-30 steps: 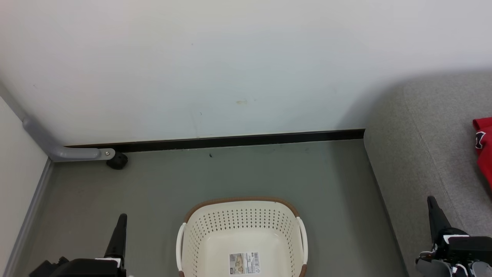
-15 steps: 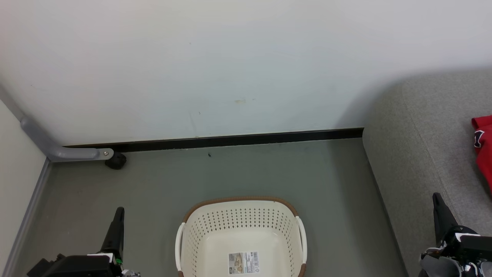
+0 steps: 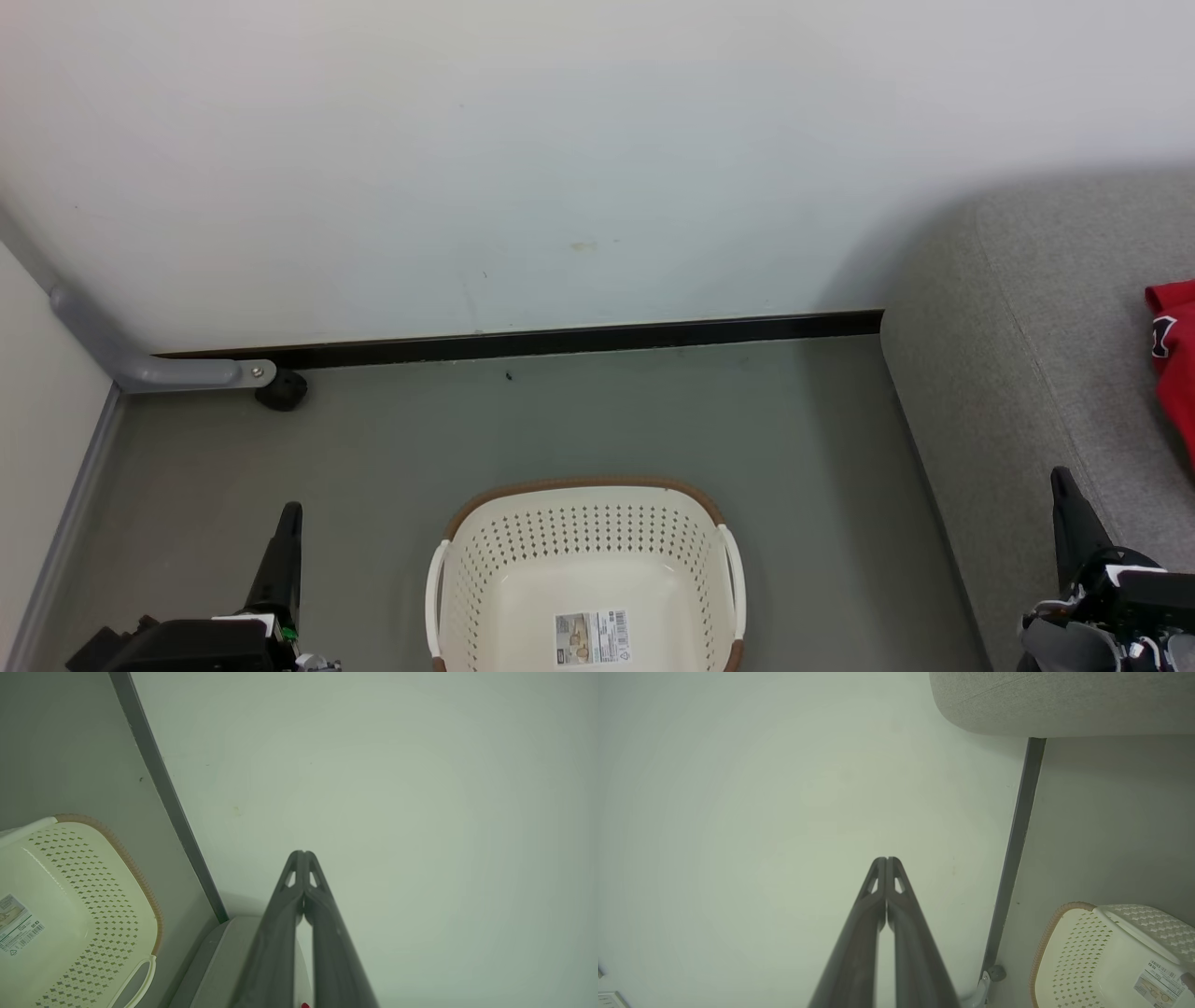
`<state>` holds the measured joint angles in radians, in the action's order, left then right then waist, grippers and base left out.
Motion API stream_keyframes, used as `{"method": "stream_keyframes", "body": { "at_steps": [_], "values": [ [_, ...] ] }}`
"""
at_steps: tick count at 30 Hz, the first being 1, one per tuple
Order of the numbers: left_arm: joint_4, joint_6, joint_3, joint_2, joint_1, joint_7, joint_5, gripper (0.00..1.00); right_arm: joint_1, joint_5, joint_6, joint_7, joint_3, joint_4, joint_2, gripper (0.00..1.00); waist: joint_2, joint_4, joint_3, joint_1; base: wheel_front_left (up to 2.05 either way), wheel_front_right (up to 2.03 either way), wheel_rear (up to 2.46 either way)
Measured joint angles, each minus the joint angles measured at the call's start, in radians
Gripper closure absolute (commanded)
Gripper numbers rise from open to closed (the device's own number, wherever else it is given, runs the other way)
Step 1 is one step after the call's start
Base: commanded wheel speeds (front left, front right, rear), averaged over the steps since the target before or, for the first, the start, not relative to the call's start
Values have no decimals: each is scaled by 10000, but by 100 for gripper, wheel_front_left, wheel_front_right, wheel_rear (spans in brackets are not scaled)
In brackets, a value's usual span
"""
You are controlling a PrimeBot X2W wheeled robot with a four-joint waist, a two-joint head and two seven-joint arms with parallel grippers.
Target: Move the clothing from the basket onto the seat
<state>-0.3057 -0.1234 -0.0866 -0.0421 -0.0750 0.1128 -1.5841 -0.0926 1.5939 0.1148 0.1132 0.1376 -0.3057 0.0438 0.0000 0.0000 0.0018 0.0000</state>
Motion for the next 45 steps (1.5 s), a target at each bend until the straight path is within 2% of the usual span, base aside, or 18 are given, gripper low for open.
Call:
{"method": "stream_keyframes", "body": {
  "at_steps": [45],
  "values": [
    [31,0,2,2,0,0,-2,100,0,2,0,0,-2,13,-2,100,0,0,2,0,0,0,0]
  ]
}}
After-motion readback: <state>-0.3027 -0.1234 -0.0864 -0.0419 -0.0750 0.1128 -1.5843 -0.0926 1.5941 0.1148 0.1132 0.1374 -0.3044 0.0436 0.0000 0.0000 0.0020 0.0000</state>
